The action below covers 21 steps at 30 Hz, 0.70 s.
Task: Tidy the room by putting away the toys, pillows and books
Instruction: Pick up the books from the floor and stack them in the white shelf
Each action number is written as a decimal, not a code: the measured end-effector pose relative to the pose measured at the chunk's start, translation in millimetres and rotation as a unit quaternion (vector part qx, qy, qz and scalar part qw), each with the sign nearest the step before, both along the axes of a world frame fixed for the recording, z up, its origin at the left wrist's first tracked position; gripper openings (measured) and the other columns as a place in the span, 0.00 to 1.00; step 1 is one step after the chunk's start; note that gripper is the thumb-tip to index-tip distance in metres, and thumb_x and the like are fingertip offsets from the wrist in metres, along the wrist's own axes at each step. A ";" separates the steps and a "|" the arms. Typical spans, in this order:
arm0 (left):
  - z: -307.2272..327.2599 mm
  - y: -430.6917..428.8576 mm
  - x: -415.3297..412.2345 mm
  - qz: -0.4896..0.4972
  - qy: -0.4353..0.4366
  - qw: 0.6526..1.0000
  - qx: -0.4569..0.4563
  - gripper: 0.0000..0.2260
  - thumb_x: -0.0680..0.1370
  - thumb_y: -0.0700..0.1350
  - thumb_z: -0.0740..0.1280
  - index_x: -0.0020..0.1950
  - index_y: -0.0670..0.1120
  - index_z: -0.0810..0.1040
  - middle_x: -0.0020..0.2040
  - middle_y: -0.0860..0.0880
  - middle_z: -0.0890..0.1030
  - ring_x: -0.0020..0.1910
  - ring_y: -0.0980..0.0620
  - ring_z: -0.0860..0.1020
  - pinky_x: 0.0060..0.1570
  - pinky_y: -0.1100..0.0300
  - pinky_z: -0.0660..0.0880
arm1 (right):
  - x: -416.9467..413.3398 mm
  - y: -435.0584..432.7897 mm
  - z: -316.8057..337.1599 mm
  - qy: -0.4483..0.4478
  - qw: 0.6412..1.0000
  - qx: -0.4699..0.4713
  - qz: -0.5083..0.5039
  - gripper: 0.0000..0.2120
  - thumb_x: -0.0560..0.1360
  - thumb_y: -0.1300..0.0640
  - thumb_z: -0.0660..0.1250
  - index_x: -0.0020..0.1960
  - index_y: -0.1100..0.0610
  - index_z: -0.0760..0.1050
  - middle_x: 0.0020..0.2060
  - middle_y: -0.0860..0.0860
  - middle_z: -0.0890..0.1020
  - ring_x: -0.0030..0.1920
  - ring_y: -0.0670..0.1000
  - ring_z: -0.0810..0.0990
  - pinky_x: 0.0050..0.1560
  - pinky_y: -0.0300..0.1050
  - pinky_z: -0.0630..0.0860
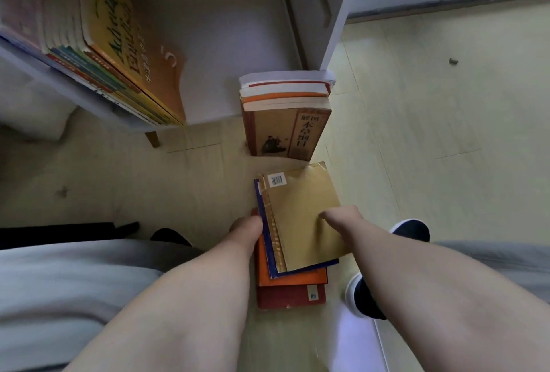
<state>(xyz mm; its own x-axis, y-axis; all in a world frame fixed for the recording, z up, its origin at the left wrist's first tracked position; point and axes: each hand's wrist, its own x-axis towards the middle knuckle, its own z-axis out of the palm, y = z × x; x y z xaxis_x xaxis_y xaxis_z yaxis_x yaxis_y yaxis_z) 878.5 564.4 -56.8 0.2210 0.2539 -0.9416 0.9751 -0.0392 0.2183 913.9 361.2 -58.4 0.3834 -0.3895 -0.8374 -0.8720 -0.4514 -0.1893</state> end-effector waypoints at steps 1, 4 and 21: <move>-3.9 -1.7 -7.3 0.002 0.011 1.000 -0.014 0.13 0.81 0.52 0.65 0.55 0.44 0.82 0.49 0.45 0.85 0.44 0.47 0.82 0.35 0.59 0.73 | -6.6 -3.2 -1.5 0.010 1.000 0.016 0.001 0.34 0.75 0.50 0.73 0.73 0.63 0.66 0.68 0.60 0.74 0.68 0.64 0.73 0.67 0.57 0.74; -10.1 -6.2 -20.6 0.004 0.020 0.999 -0.045 0.14 0.82 0.52 0.63 0.54 0.44 0.82 0.50 0.43 0.86 0.43 0.47 0.82 0.34 0.60 0.74 | -25.2 -9.3 -11.4 0.016 0.997 0.072 -0.014 0.35 0.76 0.46 0.74 0.74 0.64 0.68 0.70 0.60 0.74 0.69 0.63 0.73 0.68 0.56 0.73; -16.7 -0.4 -37.6 0.070 0.013 0.992 -0.104 0.13 0.85 0.53 0.60 0.53 0.47 0.80 0.43 0.48 0.81 0.40 0.51 0.79 0.29 0.64 0.74 | -68.3 4.0 -50.5 -0.001 0.984 0.144 -0.108 0.48 0.64 0.33 0.76 0.74 0.59 0.66 0.67 0.55 0.76 0.67 0.60 0.75 0.68 0.59 0.73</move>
